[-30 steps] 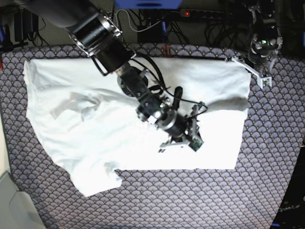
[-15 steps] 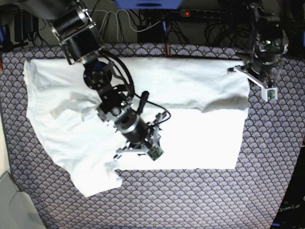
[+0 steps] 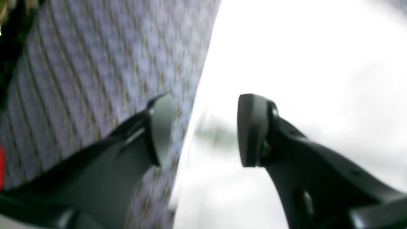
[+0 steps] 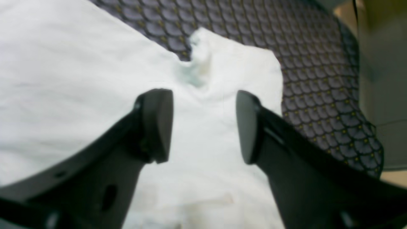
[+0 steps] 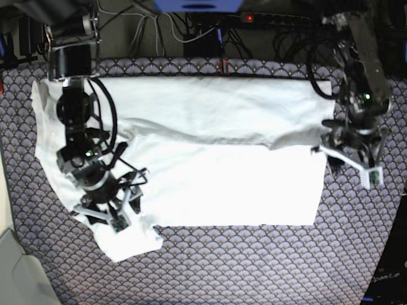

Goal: Fold the T-shirt properly
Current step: 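Lower both grippers to the shirt's side edges near the hem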

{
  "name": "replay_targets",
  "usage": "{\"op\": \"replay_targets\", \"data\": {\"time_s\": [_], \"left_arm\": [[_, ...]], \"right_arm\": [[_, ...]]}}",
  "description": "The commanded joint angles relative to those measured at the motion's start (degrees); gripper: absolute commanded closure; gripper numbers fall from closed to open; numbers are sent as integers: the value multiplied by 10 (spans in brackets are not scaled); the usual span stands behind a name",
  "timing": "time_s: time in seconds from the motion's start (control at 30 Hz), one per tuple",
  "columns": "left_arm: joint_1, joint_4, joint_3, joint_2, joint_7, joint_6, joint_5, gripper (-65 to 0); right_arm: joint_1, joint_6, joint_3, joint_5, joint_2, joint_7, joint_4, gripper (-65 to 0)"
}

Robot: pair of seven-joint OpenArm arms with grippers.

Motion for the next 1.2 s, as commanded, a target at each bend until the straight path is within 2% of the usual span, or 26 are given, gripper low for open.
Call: {"op": "replay_targets", "data": {"time_s": [0.0,0.27,0.53,0.67,0.77,0.93,1.17], "left_arm": [[-37,-12,6,-6,-10,-1,-1,-321],[-231,-236,45,-8,-31,-1,-1,-322],[-318,-471,121,-26,-235,4,0,-323],[-357,-585,129,-26,-287,4,0,-324],[-378,-652,129,-26,-308,4,0,-324],[-377,-685,129,-26,-329,4,0,-324],[-362,-684,127,-27,-331,4,0,-324]], "right_arm": [[30,-1,10,3,5,16,-7,-375],[137,3,49,5,43,29,-193,-385],[257,3,59,5,80,130,-438,-385],[307,0,59,5,102,207,-565,-385],[330,-1,59,5,122,245,-633,-385],[330,-1,59,5,143,299,-677,-385],[312,-1,60,5,148,306,-697,-385]]}}
